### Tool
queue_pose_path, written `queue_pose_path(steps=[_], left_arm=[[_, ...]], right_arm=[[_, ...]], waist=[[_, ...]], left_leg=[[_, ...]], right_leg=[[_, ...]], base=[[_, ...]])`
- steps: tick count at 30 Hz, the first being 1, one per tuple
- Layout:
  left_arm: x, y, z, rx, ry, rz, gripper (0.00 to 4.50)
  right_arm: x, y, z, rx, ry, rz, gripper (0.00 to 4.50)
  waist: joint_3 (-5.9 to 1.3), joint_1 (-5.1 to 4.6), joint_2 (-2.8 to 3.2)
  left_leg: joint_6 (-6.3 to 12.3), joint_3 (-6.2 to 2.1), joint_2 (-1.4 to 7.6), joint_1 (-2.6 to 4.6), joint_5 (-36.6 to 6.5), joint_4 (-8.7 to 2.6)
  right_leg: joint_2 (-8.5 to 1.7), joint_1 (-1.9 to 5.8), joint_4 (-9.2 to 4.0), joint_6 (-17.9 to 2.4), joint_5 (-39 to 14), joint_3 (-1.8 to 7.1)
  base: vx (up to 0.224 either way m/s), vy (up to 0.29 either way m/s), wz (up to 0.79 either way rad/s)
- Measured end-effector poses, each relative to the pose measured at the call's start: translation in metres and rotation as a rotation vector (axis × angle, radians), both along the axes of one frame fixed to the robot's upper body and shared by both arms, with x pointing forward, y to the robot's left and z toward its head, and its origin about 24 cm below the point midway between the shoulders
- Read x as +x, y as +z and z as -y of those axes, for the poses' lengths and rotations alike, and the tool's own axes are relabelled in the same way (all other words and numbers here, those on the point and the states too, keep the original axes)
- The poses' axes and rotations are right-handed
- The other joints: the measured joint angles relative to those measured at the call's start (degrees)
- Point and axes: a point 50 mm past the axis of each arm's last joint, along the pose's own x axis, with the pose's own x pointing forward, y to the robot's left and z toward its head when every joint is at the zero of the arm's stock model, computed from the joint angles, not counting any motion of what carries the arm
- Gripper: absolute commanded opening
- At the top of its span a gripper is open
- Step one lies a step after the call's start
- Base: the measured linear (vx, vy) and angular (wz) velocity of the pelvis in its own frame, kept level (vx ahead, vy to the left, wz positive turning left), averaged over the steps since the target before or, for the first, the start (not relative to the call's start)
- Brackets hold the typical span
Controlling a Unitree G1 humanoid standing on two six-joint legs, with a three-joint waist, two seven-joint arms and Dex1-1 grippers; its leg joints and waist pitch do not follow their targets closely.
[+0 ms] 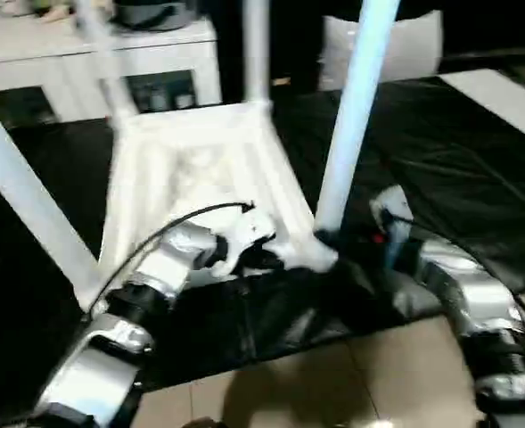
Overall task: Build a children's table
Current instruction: Rotate leg to tighten
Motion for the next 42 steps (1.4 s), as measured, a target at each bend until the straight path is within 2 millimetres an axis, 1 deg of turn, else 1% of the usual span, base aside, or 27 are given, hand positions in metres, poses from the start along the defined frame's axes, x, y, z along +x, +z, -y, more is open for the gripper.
queue_pose_path(steps=[3, 4, 5, 7, 9, 11, 12, 13, 14, 16, 18, 20, 22, 23, 25, 27, 28, 30, 31, 33, 34, 38, 42], left_arm=[[0.004, 0.000, 0.011, -0.013, 0.099, 0.001, 0.00], [0.005, 0.001, 0.016, -0.018, 0.132, 0.008, 0.00], [0.005, 0.001, 0.019, -0.023, 0.145, 0.012, 0.00], [0.005, 0.001, 0.021, -0.030, 0.152, 0.019, 0.00], [0.005, 0.002, 0.022, -0.034, 0.143, 0.027, 0.00], [0.004, 0.003, 0.024, -0.034, 0.123, 0.043, 0.00], [0.003, 0.004, 0.024, -0.035, 0.116, 0.048, 0.00], [0.003, 0.005, 0.022, -0.034, 0.103, 0.058, 0.00], [0.003, 0.005, 0.023, -0.035, 0.089, 0.068, 0.00], [0.002, 0.005, 0.020, -0.034, 0.072, 0.082, 0.00], [0.001, 0.005, 0.017, -0.032, 0.054, 0.095, 0.00], [0.000, 0.003, 0.011, -0.032, 0.029, 0.103, 0.00], [-0.004, 0.002, 0.005, -0.031, -0.025, 0.109, 0.00], [-0.008, 0.001, 0.002, -0.028, -0.070, 0.104, 0.00], [-0.012, 0.000, -0.005, -0.013, -0.156, 0.123, 0.00], [-0.015, 0.000, -0.006, -0.006, -0.207, 0.139, 0.00], [-0.016, 0.000, -0.006, -0.002, -0.235, 0.148, 0.00], [-0.018, 0.000, -0.007, 0.001, -0.288, 0.151, 0.00], [-0.020, 0.001, -0.010, 0.005, -0.326, 0.147, 0.00], [-0.021, 0.001, -0.013, 0.006, -0.366, 0.135, 0.00], [-0.022, 0.002, -0.014, 0.009, -0.390, 0.130, 0.00], [-0.026, 0.003, -0.016, 0.027, -0.488, 0.127, 0.00], [-0.026, 0.004, -0.016, 0.042, -0.547, 0.129, 0.00]], right_arm=[[0.010, 0.000, -0.008, 0.010, -0.135, -0.003, 1.98], [0.012, 0.000, -0.010, 0.014, -0.172, 0.005, 1.98], [0.013, -0.001, -0.009, 0.023, -0.190, 0.013, 2.31], [0.013, -0.001, -0.008, 0.054, -0.206, 0.029, 2.31], [0.012, -0.001, -0.006, 0.087, -0.212, 0.036, 2.71], [0.007, -0.001, -0.001, 0.120, -0.188, 0.050, 2.81], [0.006, -0.001, 0.000, 0.127, -0.178, 0.054, 2.94], [0.003, 0.001, 0.006, 0.120, -0.162, 0.069, 3.06], [0.000, 0.001, 0.011, 0.112, -0.140, 0.077, 3.14], [-0.005, 0.001, 0.021, 0.084, -0.076, 0.089, 3.27], [-0.013, -0.001, 0.027, 0.056, 0.001, 0.081, 3.58], [-0.018, -0.004, 0.030, 0.049, 0.065, 0.063, 3.64], [-0.021, -0.001, 0.035, 0.036, 0.129, 0.054, 3.82], [-0.024, 0.001, 0.042, 0.022, 0.159, 0.045, 3.94], [-0.027, 0.008, 0.049, -0.002, 0.213, 0.056, 3.94], [-0.028, 0.012, 0.048, -0.006, 0.265, 0.060, 3.94], [-0.030, 0.011, 0.047, -0.008, 0.305, 0.054, 3.94], [-0.032, 0.011, 0.047, -0.020, 0.358, 0.048, 3.94], [-0.033, 0.011, 0.047, -0.032, 0.400, 0.043, 3.78], [-0.034, 0.012, 0.045, -0.043, 0.450, 0.040, 3.78], [-0.034, 0.012, 0.043, -0.049, 0.479, 0.035, 3.50], [-0.036, 0.013, 0.040, -0.051, 0.564, 0.018, 3.19], [-0.037, 0.015, 0.037, -0.044, 0.639, 0.001, 2.85]], waist=[[0.00, -0.78, 0.05], [0.00, -0.89, 0.06], [0.00, -0.85, 0.06], [0.00, -0.72, 0.07], [0.02, -0.50, 0.14], [0.04, -0.09, 0.28], [0.03, 0.04, 0.34], [-0.05, 0.44, 0.45], [-0.06, 0.71, 0.51], [-0.10, 0.82, 0.59], [-0.10, 0.69, 0.64], [-0.10, 0.61, 0.79], [-0.08, 0.86, 0.97], [-0.10, 1.28, 0.99], [-0.10, 2.32, 0.97], [-0.09, 2.95, 0.94], [-0.09, 3.39, 0.95], [-0.09, 3.96, 0.94], [-0.09, 4.19, 0.94], [-0.09, 4.40, 0.94], [-0.09, 4.60, 0.94], [-0.10, 5.50, 0.94], [-0.11, 5.79, 0.91]], left_leg=[[0.00, -0.01, -0.01, 0.01, 0.00, -0.05], [0.00, -0.01, -0.01, 0.01, 0.00, -0.07], [0.00, -0.01, -0.01, 0.00, -0.01, -0.10], [0.00, -0.01, -0.05, -0.05, -0.03, -0.24], [-0.02, -0.02, -0.05, -0.10, -0.06, -0.34], [-0.01, -0.03, -0.04, -0.22, -0.07, -0.47], [-0.01, -0.03, -0.04, -0.34, -0.07, -0.50], [0.04, -0.06, -0.02, -0.64, -0.04, -0.46], [0.14, -0.06, -0.02, -0.76, 0.01, -0.46], [0.34, -0.05, -0.01, -0.96, 0.08, -0.37], [0.37, -0.06, 0.02, -1.03, 0.06, -0.29], [0.37, -0.06, 0.05, -1.00, 0.07, -0.26], [0.35, -0.06, 0.06, -1.01, 0.07, -0.24], [0.32, -0.06, 0.06, -0.96, 0.05, -0.23], [0.27, -0.05, 0.06, -0.96, 0.03, -0.19], [0.13, -0.06, 0.06, -1.00, -0.05, -0.14], [0.11, -0.04, 0.04, -1.06, -0.07, -0.07], [0.23, -0.04, 0.04, -1.19, -0.10, 0.06], [0.29, -0.03, 0.03, -1.23, -0.13, 0.11], [0.36, -0.03, 0.03, -1.31, -0.13, 0.17], [0.50, -0.04, 0.03, -1.33, -0.05, 0.18], [0.53, -0.04, 0.03, -1.41, -0.04, 0.22], [0.59, -0.05, 0.04, -1.46, -0.07, 0.37]], right_leg=[[0.01, -0.02, -0.03, 0.00, 0.00, -0.01], [0.01, -0.03, -0.04, -0.02, 0.01, -0.01], [0.01, -0.03, -0.05, -0.03, 0.02, -0.01], [0.01, -0.05, -0.08, -0.33, 0.20, -0.01], [0.01, -0.08, -0.09, -0.37, 0.22, -0.05], [0.02, -0.18, -0.15, -0.33, 0.20, -0.10], [0.03, -0.30, -0.16, -0.33, 0.20, -0.11], [0.04, -0.50, -0.16, -0.33, 0.20, -0.16], [0.04, -0.63, -0.16, -0.33, 0.20, -0.15], [0.04, -0.85, -0.09, -0.33, 0.20, -0.15], [0.05, -0.94, -0.04, -0.33, 0.20, -0.16], [0.08, -0.96, 0.02, -0.34, 0.21, -0.16], [0.07, -0.95, 0.05, -0.34, 0.21, -0.16], [0.07, -0.89, 0.05, -0.34, 0.21, -0.16], [0.07, -0.87, 0.05, -0.34, 0.21, -0.15], [0.05, -0.84, 0.05, -0.34, 0.22, -0.15], [0.02, -0.85, 0.05, -0.34, 0.22, -0.14], [0.00, -0.89, 0.04, -0.35, 0.23, -0.13], [-0.01, -0.89, 0.03, -0.35, 0.23, -0.12], [-0.01, -0.94, 0.04, -0.35, 0.23, -0.12], [-0.01, -0.96, 0.04, -0.35, 0.23, -0.13], [-0.02, -1.03, 0.08, -0.35, 0.23, -0.13], [-0.03, -1.03, 0.15, -0.35, 0.24, -0.13]], base=[[0.000, 0.000, 0.00], [0.000, 0.000, 0.00], [0.000, 0.000, 0.00], [0.000, 0.000, 0.00], [0.000, 0.000, 0.00], [0.000, 0.000, 0.00], [0.000, 0.000, 0.00], [0.000, 0.000, 0.00], [0.000, 0.000, 0.00], [0.000, 0.000, 0.00], [0.000, 0.000, 0.00], [0.000, 0.000, 0.00], [0.000, 0.000, 0.00], [0.000, 0.000, 0.00], [0.000, 0.000, 0.00], [0.000, 0.000, 0.00], [0.000, 0.000, 0.00], [0.000, 0.000, 0.00], [0.000, 0.000, 0.00], [0.000, 0.000, 0.00], [0.000, 0.000, 0.00], [0.000, 0.000, 0.00], [0.000, 0.000, 0.00]])
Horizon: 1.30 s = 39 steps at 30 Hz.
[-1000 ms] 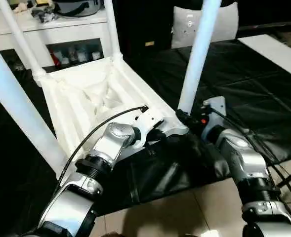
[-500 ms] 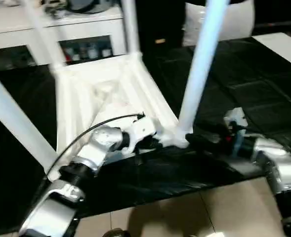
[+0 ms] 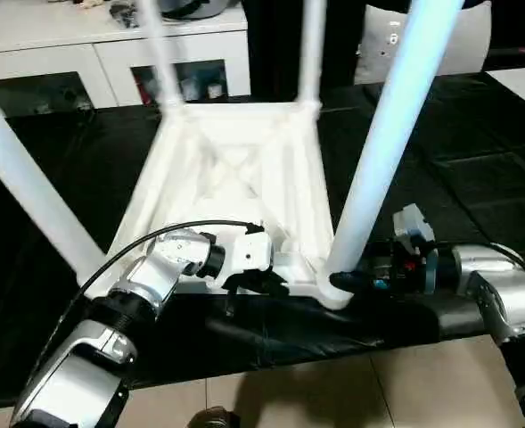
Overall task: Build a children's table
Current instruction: Rotate leg to tighten
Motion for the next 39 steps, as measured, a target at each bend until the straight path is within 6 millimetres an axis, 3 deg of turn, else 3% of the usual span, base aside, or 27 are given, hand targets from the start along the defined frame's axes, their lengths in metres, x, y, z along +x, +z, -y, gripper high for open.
queue_pose_path(steps=[7, 15, 18, 20, 22, 25, 29, 33, 35, 39], left_arm=[[-0.001, 0.001, 0.002, 0.010, -0.040, -0.011, 0.00], [0.001, 0.001, 0.001, -0.002, -0.001, -0.062, 0.00], [0.005, 0.002, -0.002, 0.000, 0.085, -0.090, 0.00], [0.010, 0.001, -0.005, 0.008, 0.167, -0.096, 0.00], [0.014, 0.000, -0.007, 0.007, 0.283, -0.104, 0.00], [0.020, -0.001, 0.005, -0.012, 0.424, -0.111, 0.00], [0.026, -0.002, 0.024, -0.047, 0.576, -0.110, 0.00], [0.030, -0.001, 0.035, -0.061, 0.663, -0.114, 0.00], [0.030, 0.000, 0.039, -0.069, 0.678, -0.116, 0.00], [0.030, 0.002, 0.038, -0.072, 0.661, -0.108, 0.00]], right_arm=[[-0.004, -0.001, 0.003, -0.003, 0.041, -0.060, 2.22], [-0.008, -0.002, 0.000, 0.041, -0.004, -0.096, 2.08], [-0.005, -0.007, -0.009, 0.072, -0.105, -0.090, 2.08], [0.000, -0.011, -0.017, 0.083, -0.200, -0.071, 2.08], [0.011, -0.013, -0.028, 0.082, -0.335, -0.050, 2.08], [0.028, -0.014, -0.036, 0.073, -0.538, -0.035, 2.07], [0.045, -0.013, -0.046, 0.072, -0.779, -0.024, 2.06], [0.051, -0.013, -0.051, 0.075, -0.893, 0.013, 2.06], [0.051, -0.014, -0.052, 0.091, -0.898, 0.028, 2.59], [0.047, -0.015, -0.046, 0.135, -0.863, 0.026, 2.92]], waist=[[-0.01, -0.04, -0.05], [-0.02, 0.03, -0.02], [-0.03, -0.50, -0.01], [-0.04, -1.53, 0.01], [0.00, -3.33, -0.14], [0.02, -5.52, -0.17], [0.03, -6.87, -0.20], [0.03, -6.71, -0.20], [0.03, -6.48, -0.21], [0.03, -6.07, -0.20]], left_leg=[[0.16, 0.01, 0.00, -0.06, -0.11, 0.32], [0.15, 0.00, 0.00, -0.04, -0.11, 0.36], [-0.18, 0.01, 0.03, 0.10, -0.20, 0.37], [-0.34, 0.02, 0.03, 0.29, -0.10, 0.35], [-0.44, 0.02, 0.05, 0.54, -0.05, 0.30], [-0.45, -0.01, 0.04, 0.69, -0.05, 0.27], [-0.45, 0.00, 0.02, 0.78, -0.05, 0.24], [-0.45, 0.00, 0.01, 0.77, -0.05, 0.16], [-0.45, 0.00, -0.01, 0.71, -0.06, 0.11], [-0.42, -0.01, -0.02, 0.65, -0.10, -0.01]], right_leg=[[-0.05, 0.03, 0.10, -0.03, 0.02, 0.04], [-0.06, 0.02, 0.20, -0.03, 0.03, 0.04], [-0.05, 0.02, 0.32, -0.01, 0.13, 0.05], [-0.05, 0.06, 0.35, 0.01, 0.21, 0.09], [-0.03, 0.17, 0.31, 0.32, 0.04, 0.10], [-0.03, 0.17, 0.01, 0.33, 0.03, 0.08], [-0.02, 0.13, -0.11, 0.23, 0.17, 0.11], [-0.01, 0.11, -0.14, 0.24, 0.34, 0.10], [-0.01, 0.09, -0.16, 0.08, 0.49, 0.11], [-0.01, 0.06, -0.18, -0.12, 0.69, 0.08]], base=[[0.000, 0.000, 0.00], [0.000, 0.000, 0.00], [0.000, 0.000, 0.00], [0.000, 0.000, 0.00], [0.000, 0.000, 0.00], [0.000, 0.000, 0.00], [0.000, 0.000, 0.00], [0.000, 0.000, 0.00], [0.000, 0.000, 0.00], [0.000, 0.000, 0.00]])
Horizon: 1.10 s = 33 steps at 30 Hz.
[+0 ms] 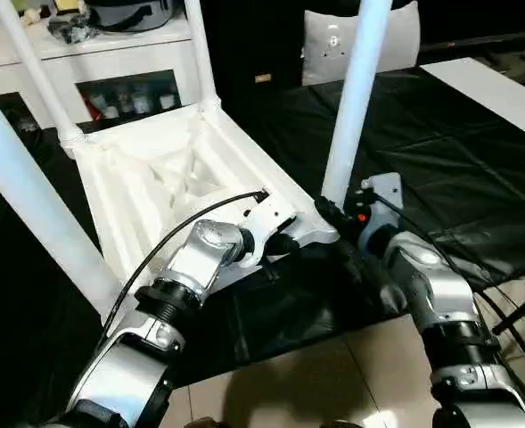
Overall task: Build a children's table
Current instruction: Rotate leg to tighten
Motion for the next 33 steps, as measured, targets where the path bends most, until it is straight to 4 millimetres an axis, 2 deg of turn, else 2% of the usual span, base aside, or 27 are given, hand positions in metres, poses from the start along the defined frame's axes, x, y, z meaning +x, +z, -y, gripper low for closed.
queue_pose_path(steps=[6, 8, 14, 16, 21, 23, 26, 29, 33], left_arm=[[-0.004, 0.000, -0.005, -0.002, -0.088, 0.048, 0.00], [-0.005, -0.001, -0.015, 0.004, -0.128, 0.059, 0.00], [-0.008, -0.001, -0.033, 0.036, -0.237, 0.069, 0.00], [-0.011, -0.001, -0.039, 0.039, -0.293, 0.062, 0.00], [-0.019, 0.000, -0.050, 0.089, -0.450, 0.063, 0.00], [-0.021, 0.001, -0.054, 0.108, -0.511, 0.062, 0.00], [-0.024, 0.001, -0.053, 0.115, -0.566, 0.057, 0.00], [-0.026, 0.001, -0.049, 0.119, -0.619, 0.059, 0.00], [-0.027, 0.003, -0.045, 0.129, -0.660, 0.062, 0.00]], right_arm=[[-0.011, 0.003, 0.022, -0.012, 0.129, 0.032, 3.37], [-0.016, 0.005, 0.035, -0.026, 0.196, 0.033, 3.59], [-0.028, 0.013, 0.054, -0.053, 0.359, 0.014, 4.02], [-0.031, 0.016, 0.059, -0.082, 0.412, 0.008, 4.02], [-0.037, 0.019, 0.062, -0.131, 0.549, -0.002, 4.02], [-0.041, 0.019, 0.061, -0.138, 0.628, -0.021, 3.75], [-0.044, 0.017, 0.058, -0.138, 0.687, -0.037, 3.62], [-0.044, 0.017, 0.056, -0.127, 0.734, -0.046, 3.23], [-0.047, 0.014, 0.048, -0.118, 0.808, -0.066, 2.90]], waist=[[0.02, 1.18, 0.03], [0.02, 1.49, 0.02], [0.03, 2.64, 0.04], [0.03, 2.88, 0.03], [0.02, 4.21, 0.05], [0.02, 4.66, 0.04], [0.02, 5.16, 0.03], [0.02, 5.72, 0.02], [0.04, 5.92, -0.10]], left_leg=[[0.04, 0.00, 0.02, -0.17, 0.03, -0.20], [0.07, -0.01, 0.02, -0.18, 0.06, -0.20], [0.00, 0.00, 0.02, -0.18, 0.02, -0.16], [0.00, 0.00, 0.02, -0.17, 0.02, -0.16], [0.00, 0.00, 0.02, -0.20, 0.02, -0.15], [0.00, 0.00, 0.01, -0.23, 0.01, -0.15], [0.00, 0.00, 0.00, -0.23, 0.01, -0.11], [0.00, 0.01, 0.00, -0.22, 0.02, -0.09], [-0.01, 0.01, 0.02, -0.23, 0.02, -0.06]], right_leg=[[0.02, -0.23, -0.01, 0.06, -0.04, -0.05], [0.02, -0.24, -0.01, 0.07, -0.04, -0.06], [0.02, -0.23, -0.01, 0.06, -0.03, -0.03], [0.02, -0.22, -0.01, 0.06, -0.04, -0.04], [0.01, -0.21, -0.01, 0.07, -0.04, -0.04], [-0.01, -0.19, -0.03, 0.07, -0.04, -0.04], [-0.02, -0.18, -0.02, 0.06, -0.04, -0.02], [-0.02, -0.19, 0.02, 0.06, -0.04, -0.02], [-0.03, -0.18, 0.04, 0.06, -0.04, -0.03]], base=[[0.000, 0.000, 0.00], [0.000, 0.000, 0.00], [0.000, 0.000, 0.00], [0.000, 0.000, 0.00], [0.000, 0.000, 0.00], [0.000, 0.000, 0.00], [0.000, 0.000, 0.00], [0.000, 0.000, 0.00], [0.000, 0.000, 0.00]])
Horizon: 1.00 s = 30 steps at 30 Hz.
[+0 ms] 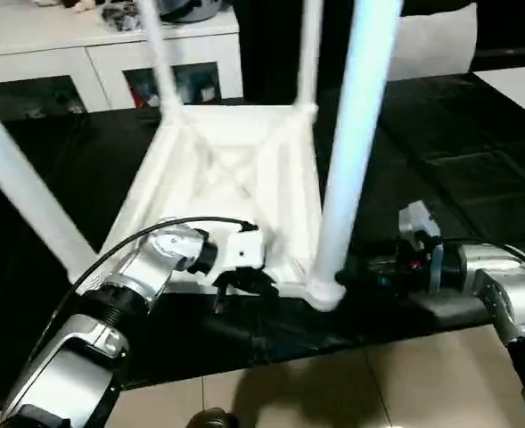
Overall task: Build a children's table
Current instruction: Rotate leg to tighten
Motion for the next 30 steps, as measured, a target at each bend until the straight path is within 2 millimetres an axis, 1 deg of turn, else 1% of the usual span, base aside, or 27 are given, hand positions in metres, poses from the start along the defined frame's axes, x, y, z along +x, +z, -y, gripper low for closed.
queue_pose_path(steps=[2, 4, 5, 9, 14, 16, 20, 21, 22, 23, 25, 28, 30], left_arm=[[0.000, 0.000, 0.002, 0.002, -0.012, -0.001, 0.00], [-0.001, 0.000, 0.003, 0.001, -0.024, 0.003, 0.00], [-0.001, 0.000, 0.003, 0.001, -0.025, 0.003, 0.00], [-0.001, 0.000, 0.002, 0.005, -0.029, 0.007, 0.00], [0.000, 0.000, 0.001, -0.001, -0.008, -0.013, 0.00], [0.002, 0.000, 0.003, -0.014, 0.047, -0.046, 0.00], [0.006, -0.001, 0.003, -0.024, 0.165, -0.073, 0.00], [0.008, -0.001, 0.003, -0.031, 0.215, -0.076, 0.00], [0.011, -0.002, 0.002, -0.036, 0.281, -0.073, 0.00], [0.014, -0.002, 0.004, -0.045, 0.335, -0.076, 0.00], [0.018, -0.003, 0.012, -0.060, 0.451, -0.069, 0.00], [0.022, -0.005, 0.026, -0.088, 0.574, -0.080, 0.00], [0.022, -0.005, 0.031, -0.102, 0.619, -0.090, 0.00]], right_arm=[[-0.001, -0.001, -0.003, 0.005, 0.016, -0.007, 2.76], [-0.002, -0.003, -0.006, 0.012, 0.042, -0.018, 2.47], [-0.002, -0.003, -0.007, 0.012, 0.045, -0.022, 2.47], [-0.001, -0.003, -0.008, 0.011, 0.055, -0.028, 2.18], [-0.001, -0.003, -0.008, 0.014, 0.054, -0.034, 2.07], [-0.001, -0.005, -0.009, 0.029, 0.009, -0.032, 2.06], [0.003, -0.008, -0.016, 0.047, -0.116, -0.020, 2.05], [0.005, -0.010, -0.019, 0.050, -0.170, -0.010, 2.05], [0.010, -0.012, -0.024, 0.061, -0.257, 0.002, 2.04], [0.013, -0.014, -0.029, 0.063, -0.327, 0.005, 2.04], [0.024, -0.015, -0.037, 0.059, -0.490, 0.017, 2.03], [0.037, -0.014, -0.045, 0.041, -0.655, 0.027, 2.02], [0.040, -0.014, -0.048, 0.040, -0.711, 0.030, 2.02]], waist=[[0.01, 0.04, -0.03], [0.02, 0.06, -0.05], [0.02, 0.07, -0.05], [0.01, -0.02, -0.07], [0.00, -0.04, -0.07], [0.00, -0.12, -0.07], [-0.01, -0.61, -0.05], [0.01, -1.13, -0.09], [0.05, -2.13, -0.15], [0.05, -2.81, -0.16], [0.05, -4.47, -0.16], [0.04, -5.88, -0.28], [0.04, -6.17, -0.29]], left_leg=[[0.00, 0.00, 0.00, -0.01, 0.00, 0.02], [0.00, 0.00, 0.00, -0.02, 0.00, 0.03], [0.00, 0.00, 0.00, -0.02, 0.00, 0.03], [0.00, 0.00, 0.00, -0.01, 0.00, 0.03], [0.00, 0.00, 0.00, 0.00, 0.00, 0.03], [-0.01, 0.00, 0.00, 0.07, 0.01, 0.04], [-0.10, 0.03, 0.01, 0.28, 0.07, 0.05], [-0.13, 0.03, 0.01, 0.36, 0.09, 0.04], [-0.20, 0.02, 0.02, 0.40, 0.14, 0.04], [-0.21, 0.02, 0.02, 0.43, 0.15, 0.04], [-0.22, 0.03, 0.00, 0.49, 0.15, 0.05], [-0.22, 0.02, -0.01, 0.52, 0.15, 0.05], [-0.22, 0.00, -0.01, 0.52, 0.15, 0.05]], right_leg=[[0.00, 0.00, 0.00, 0.00, 0.00, 0.00], [-0.01, 0.00, 0.00, 0.00, 0.00, 0.00], [-0.01, 0.00, 0.00, 0.00, 0.00, 0.00], [-0.01, 0.00, 0.02, 0.00, 0.00, 0.00], [-0.01, 0.00, 0.03, 0.00, 0.00, 0.00], [0.00, 0.02, 0.07, -0.01, 0.01, 0.01], [0.00, 0.09, 0.12, 0.04, 0.02, 0.05], [0.00, 0.12, 0.10, 0.18, -0.06, 0.05], [0.01, 0.11, 0.11, 0.27, -0.09, 0.05], [0.01, 0.11, 0.06, 0.28, -0.10, 0.05], [0.01, 0.12, -0.03, 0.29, -0.10, 0.08], [0.01, 0.10, -0.08, 0.30, -0.11, 0.08], [0.02, 0.12, -0.10, 0.30, -0.11, 0.07]], base=[[0.000, 0.000, 0.00], [0.000, 0.000, 0.00], [0.000, 0.000, 0.00], [0.000, 0.000, 0.00], [0.000, 0.000, 0.00], [0.000, 0.000, 0.00], [0.000, 0.000, 0.00], [0.000, 0.000, 0.00], [0.000, 0.000, 0.00], [0.000, 0.000, 0.00], [0.000, 0.000, 0.00], [0.000, 0.000, 0.00], [0.000, 0.000, 0.00]])
